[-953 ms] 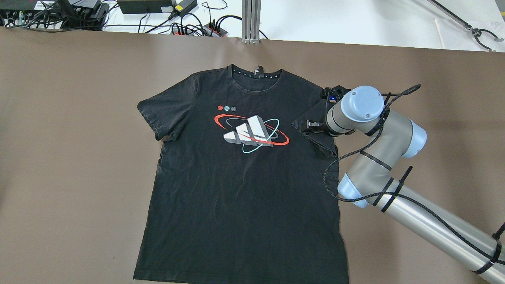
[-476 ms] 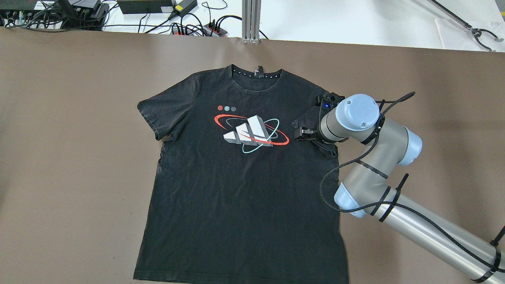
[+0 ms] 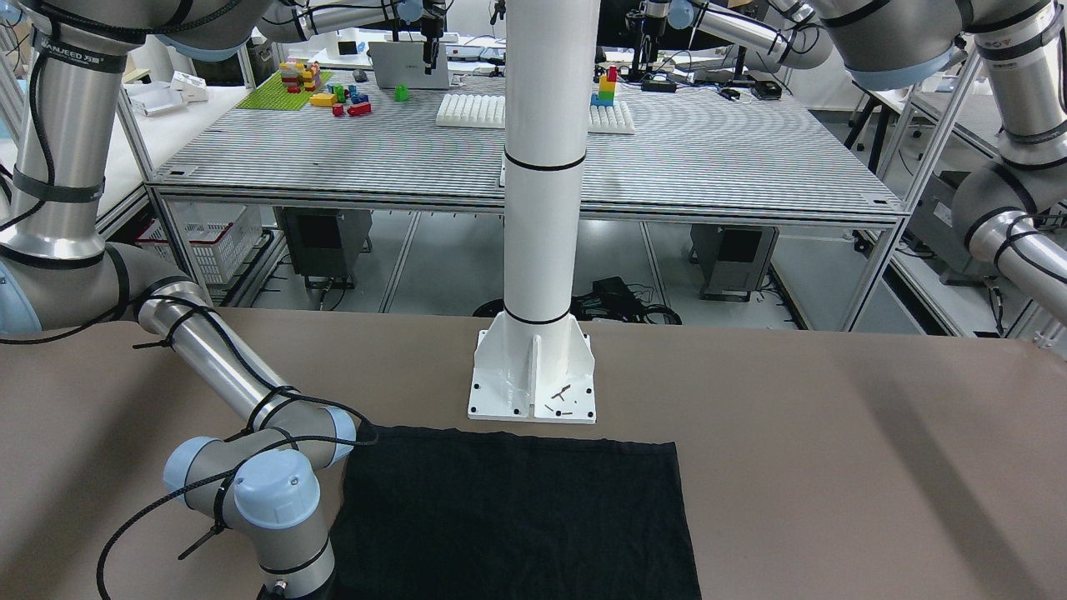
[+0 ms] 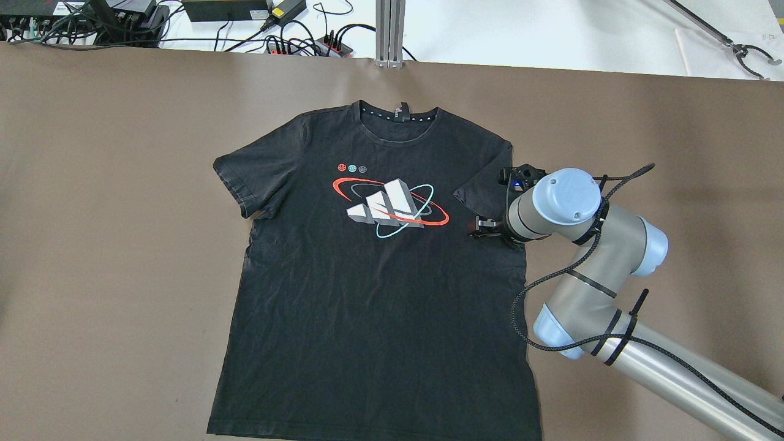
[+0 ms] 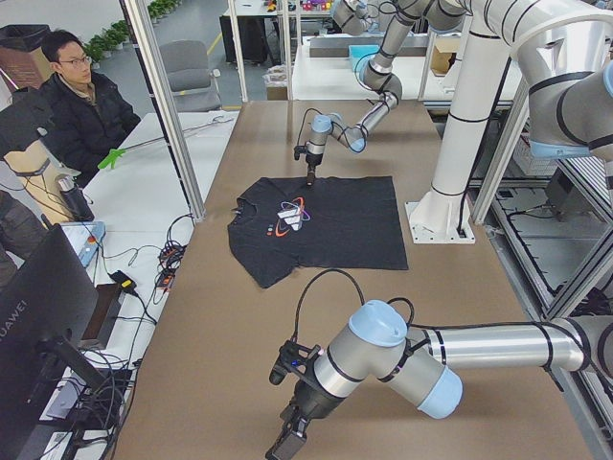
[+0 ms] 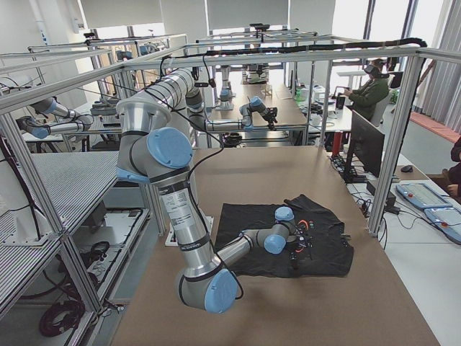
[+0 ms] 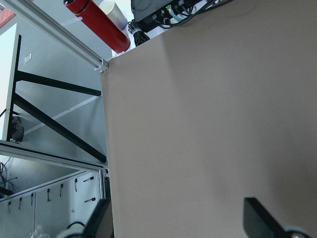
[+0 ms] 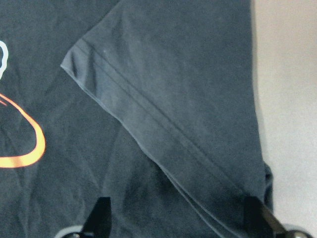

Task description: Fold clothes

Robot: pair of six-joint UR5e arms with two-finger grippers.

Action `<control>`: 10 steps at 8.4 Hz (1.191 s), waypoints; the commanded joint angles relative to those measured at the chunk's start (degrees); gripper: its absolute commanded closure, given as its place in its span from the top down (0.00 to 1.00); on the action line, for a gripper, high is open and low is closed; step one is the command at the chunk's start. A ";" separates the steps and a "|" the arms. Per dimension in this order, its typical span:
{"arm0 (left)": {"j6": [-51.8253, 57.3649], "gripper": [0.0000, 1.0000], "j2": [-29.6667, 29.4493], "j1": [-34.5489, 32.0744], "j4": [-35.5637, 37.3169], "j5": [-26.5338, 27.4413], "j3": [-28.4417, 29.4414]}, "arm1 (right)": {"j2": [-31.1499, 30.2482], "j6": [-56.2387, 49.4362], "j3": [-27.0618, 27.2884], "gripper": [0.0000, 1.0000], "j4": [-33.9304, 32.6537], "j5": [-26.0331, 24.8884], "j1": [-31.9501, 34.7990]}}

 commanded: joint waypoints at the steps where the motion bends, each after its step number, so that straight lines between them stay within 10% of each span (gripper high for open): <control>1: 0.05 0.93 0.00 -0.08 0.00 0.00 0.00 | -1.05 0.10 2.31 0.94 -0.46 -0.10 -0.26; 5: 0.05 0.93 0.00 0.00 0.00 0.00 0.00 | -2.62 2.64 3.99 0.94 -0.11 -0.19 -2.46; 10: -6.17 0.94 -1.40 1.66 0.17 -2.36 -0.09 | -13.87 3.00 23.14 0.94 -5.73 0.16 -2.90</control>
